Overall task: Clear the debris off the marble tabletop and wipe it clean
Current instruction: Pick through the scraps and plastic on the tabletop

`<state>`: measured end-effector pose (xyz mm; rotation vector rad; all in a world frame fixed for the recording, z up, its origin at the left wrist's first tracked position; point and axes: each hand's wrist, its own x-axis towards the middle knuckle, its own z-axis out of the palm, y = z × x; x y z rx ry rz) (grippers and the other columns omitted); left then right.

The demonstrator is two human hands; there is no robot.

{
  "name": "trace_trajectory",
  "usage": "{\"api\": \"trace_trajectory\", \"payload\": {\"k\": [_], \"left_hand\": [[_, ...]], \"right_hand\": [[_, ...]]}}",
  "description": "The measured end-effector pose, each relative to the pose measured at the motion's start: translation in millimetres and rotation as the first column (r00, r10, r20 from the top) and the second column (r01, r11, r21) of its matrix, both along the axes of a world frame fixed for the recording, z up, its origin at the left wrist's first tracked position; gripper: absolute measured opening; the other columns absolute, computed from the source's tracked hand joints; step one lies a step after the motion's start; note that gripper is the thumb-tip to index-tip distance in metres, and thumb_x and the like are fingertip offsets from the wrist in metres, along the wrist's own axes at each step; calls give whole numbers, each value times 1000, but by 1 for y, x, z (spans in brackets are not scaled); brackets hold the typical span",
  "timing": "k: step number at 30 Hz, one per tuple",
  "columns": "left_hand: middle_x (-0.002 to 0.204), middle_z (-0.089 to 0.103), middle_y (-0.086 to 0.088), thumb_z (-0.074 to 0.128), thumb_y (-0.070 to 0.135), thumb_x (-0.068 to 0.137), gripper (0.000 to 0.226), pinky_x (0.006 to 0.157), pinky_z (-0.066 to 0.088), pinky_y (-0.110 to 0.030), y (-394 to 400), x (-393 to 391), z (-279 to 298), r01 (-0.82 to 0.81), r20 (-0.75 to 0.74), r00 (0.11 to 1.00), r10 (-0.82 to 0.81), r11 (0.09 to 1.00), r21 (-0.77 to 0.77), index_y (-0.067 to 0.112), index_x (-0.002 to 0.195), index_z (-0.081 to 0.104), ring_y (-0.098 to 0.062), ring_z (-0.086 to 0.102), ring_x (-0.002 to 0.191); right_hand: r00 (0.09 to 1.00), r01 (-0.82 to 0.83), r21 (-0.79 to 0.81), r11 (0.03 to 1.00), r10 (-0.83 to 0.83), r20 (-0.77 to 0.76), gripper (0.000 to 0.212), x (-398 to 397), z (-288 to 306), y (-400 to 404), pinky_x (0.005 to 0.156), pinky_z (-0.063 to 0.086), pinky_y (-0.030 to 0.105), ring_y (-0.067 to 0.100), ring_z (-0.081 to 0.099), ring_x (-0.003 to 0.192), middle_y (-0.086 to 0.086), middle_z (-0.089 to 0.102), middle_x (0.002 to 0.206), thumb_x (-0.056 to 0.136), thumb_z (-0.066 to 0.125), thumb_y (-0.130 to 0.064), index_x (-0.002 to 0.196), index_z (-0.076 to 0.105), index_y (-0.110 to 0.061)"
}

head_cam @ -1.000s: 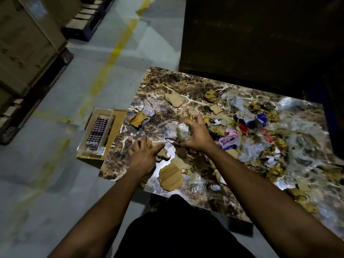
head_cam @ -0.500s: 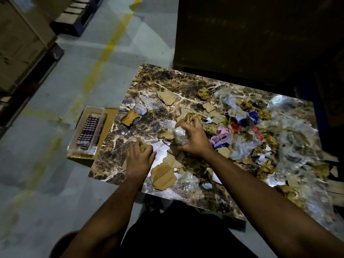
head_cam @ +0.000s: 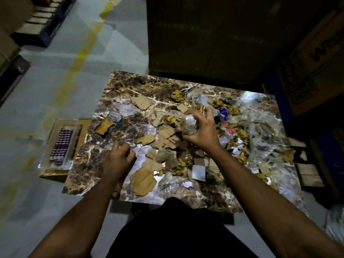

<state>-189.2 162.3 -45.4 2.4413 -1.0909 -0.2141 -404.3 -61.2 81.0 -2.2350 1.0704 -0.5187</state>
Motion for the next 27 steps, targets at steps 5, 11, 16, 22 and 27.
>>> {"api": "trace_trajectory", "payload": {"k": [5,11,16,22,27], "left_hand": [[103,61,-15,73,17,88,8,54,33,-17,-102,-39,44,88,-42,994,-104,955,-285,10,90,70,-18,54,76],[127,49,-15,55,30,100,13,66,51,-34,-199,-113,56,333,-98,929,-357,922,-196,21,108,58,-29,61,89],[152,36,-7,45,36,104,40,107,35,-49,-210,-133,28,383,-119,920,-372,920,84,24,142,43,-32,35,134],[165,24,4,32,60,102,60,118,15,-57,-201,-123,35,401,-213,896,-388,916,20,31,155,30,-26,17,150],[166,23,5,21,70,92,72,120,11,-57,-187,-115,55,397,-240,880,-409,912,-101,36,155,31,-21,16,151]], "right_hand": [[984,145,0,989,-144,-107,80,-40,-14,-35,105,53,49,36,41,139,10,23,157,62,97,-27,130,58,-38],[895,95,-72,993,-117,-430,92,-46,-40,-51,113,36,63,39,18,150,11,13,164,62,93,-50,139,44,-43],[825,7,16,1000,3,-566,126,-58,-60,-64,117,12,72,43,-3,154,13,-9,169,53,90,-68,154,16,-53],[861,-77,59,995,96,-499,133,-80,-51,-76,116,6,77,41,-10,155,6,-17,170,50,80,-83,156,4,-56],[924,-75,32,997,81,-374,118,-83,-32,-78,117,10,70,32,6,155,0,4,171,58,65,-92,157,14,-53]]}}
